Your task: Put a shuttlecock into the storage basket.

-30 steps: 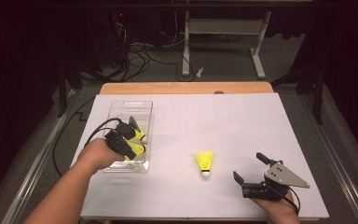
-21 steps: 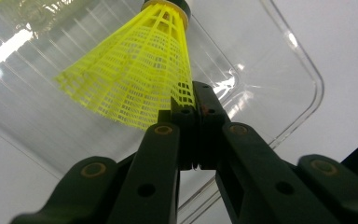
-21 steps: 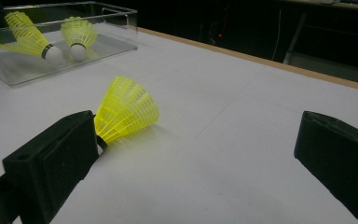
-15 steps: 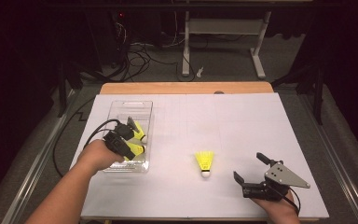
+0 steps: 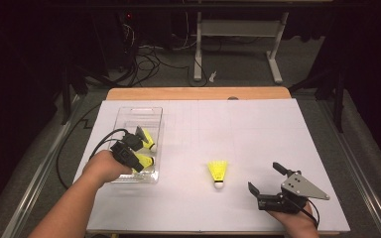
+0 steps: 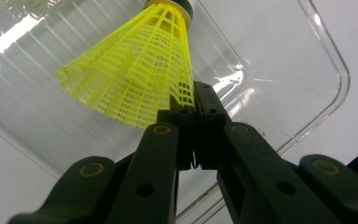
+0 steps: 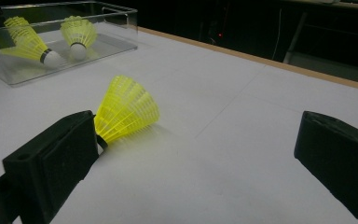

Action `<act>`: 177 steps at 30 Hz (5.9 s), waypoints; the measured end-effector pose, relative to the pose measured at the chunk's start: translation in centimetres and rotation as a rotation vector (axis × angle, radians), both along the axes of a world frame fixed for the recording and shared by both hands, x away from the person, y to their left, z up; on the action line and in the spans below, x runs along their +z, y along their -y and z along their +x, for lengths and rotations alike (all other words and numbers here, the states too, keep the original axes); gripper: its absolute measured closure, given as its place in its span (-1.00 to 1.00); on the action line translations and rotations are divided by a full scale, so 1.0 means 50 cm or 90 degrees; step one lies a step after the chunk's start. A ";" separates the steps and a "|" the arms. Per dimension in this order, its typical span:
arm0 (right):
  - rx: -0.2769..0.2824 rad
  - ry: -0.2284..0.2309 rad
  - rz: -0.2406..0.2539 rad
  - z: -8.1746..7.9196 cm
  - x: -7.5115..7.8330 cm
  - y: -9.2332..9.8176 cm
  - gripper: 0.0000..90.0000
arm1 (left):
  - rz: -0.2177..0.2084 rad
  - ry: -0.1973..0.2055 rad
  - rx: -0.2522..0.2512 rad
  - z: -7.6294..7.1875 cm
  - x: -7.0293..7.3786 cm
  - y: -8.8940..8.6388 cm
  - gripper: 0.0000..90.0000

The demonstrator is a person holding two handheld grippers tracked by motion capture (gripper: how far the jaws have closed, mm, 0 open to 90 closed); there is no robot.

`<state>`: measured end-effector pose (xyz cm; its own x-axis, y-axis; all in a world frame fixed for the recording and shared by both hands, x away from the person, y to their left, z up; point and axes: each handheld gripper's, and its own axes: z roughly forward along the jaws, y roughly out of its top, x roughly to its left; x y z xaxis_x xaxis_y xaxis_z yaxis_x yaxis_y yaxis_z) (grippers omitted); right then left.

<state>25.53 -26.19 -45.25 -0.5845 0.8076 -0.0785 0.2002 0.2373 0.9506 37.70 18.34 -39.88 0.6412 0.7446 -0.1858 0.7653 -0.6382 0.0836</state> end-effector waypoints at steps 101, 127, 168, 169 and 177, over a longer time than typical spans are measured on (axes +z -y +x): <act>-0.003 0.002 -0.003 -0.001 0.001 -0.003 -0.99 | -0.006 0.005 0.034 0.011 0.079 0.009 -0.99; 0.002 -0.002 -0.001 0.003 -0.002 -0.004 -0.99 | -0.051 0.032 -0.022 0.001 0.078 0.064 -0.98; 0.000 0.002 -0.001 -0.001 0.001 0.004 -0.99 | -0.052 0.034 -0.114 0.000 0.091 0.196 -0.97; -0.001 0.003 -0.001 -0.001 0.001 0.005 -0.99 | -0.056 0.034 -0.113 0.000 0.091 0.200 -0.97; 0.000 0.002 -0.001 -0.002 0.000 0.004 -0.99 | -0.064 0.042 -0.128 0.002 0.087 0.230 -0.96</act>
<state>25.44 -26.41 -45.23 -0.5840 0.8076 -0.0822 0.1969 0.2391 0.9508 37.80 6.82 -35.52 0.7876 0.5811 -0.2048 0.6149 -0.7628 0.2002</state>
